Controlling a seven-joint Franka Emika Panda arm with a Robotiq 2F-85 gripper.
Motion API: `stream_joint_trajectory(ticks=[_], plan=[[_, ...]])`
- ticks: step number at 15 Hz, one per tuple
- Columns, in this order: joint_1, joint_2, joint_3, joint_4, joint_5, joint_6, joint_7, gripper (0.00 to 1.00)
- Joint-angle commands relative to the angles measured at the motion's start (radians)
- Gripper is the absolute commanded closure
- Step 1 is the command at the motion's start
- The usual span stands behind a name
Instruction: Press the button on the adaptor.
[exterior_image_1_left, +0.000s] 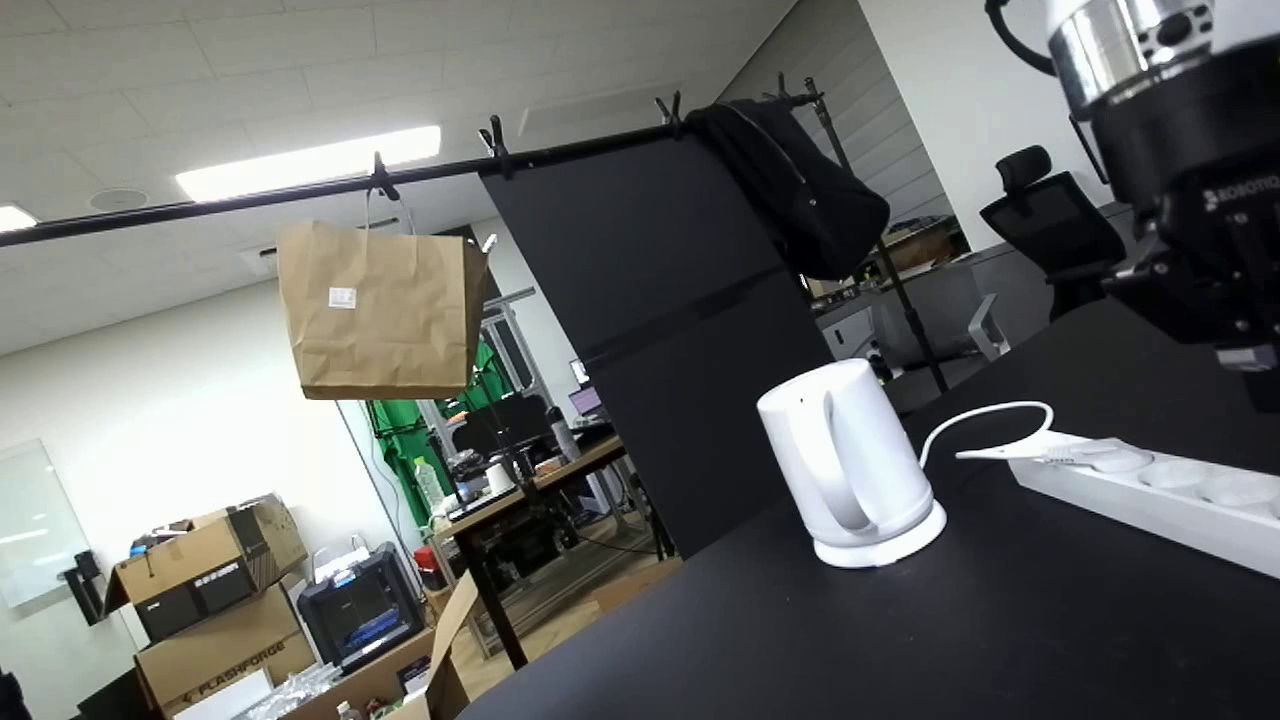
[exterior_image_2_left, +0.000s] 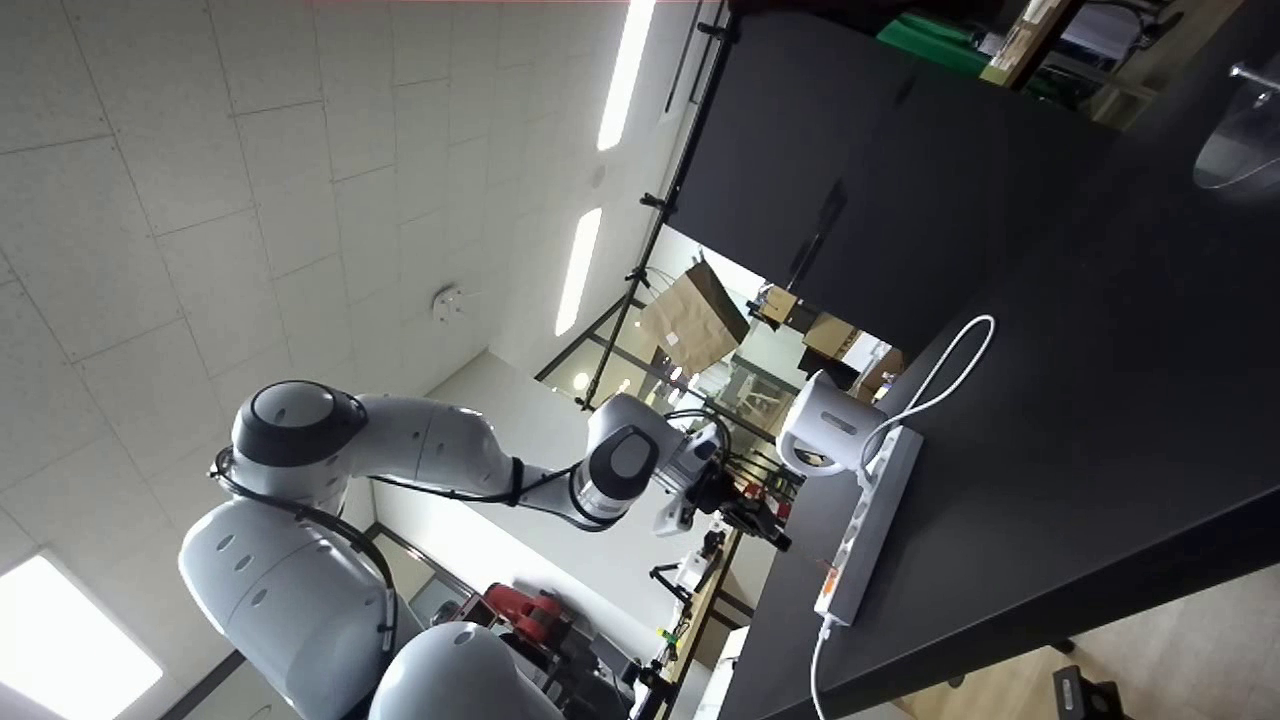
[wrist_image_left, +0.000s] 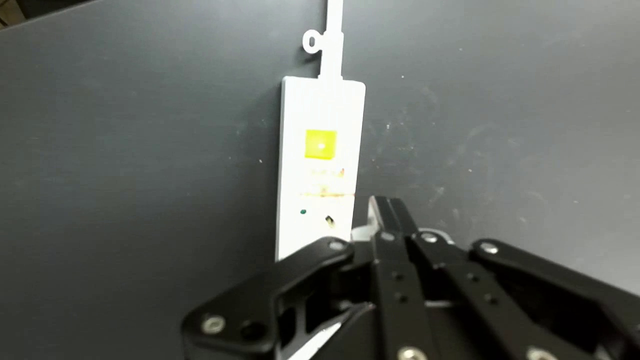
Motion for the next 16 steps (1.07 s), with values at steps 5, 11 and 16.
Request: stream_joint_trajectory(ticks=[5, 11, 16], plan=[[-0.007, -0.173, -0.021, -0.006, -0.108, -0.166, -0.018, 0.61], [-0.013, -0.210, -0.026, -0.007, -0.166, -0.227, -0.020, 0.20], [-0.015, -0.221, -0.029, -0.005, -0.186, -0.261, -0.023, 0.00]])
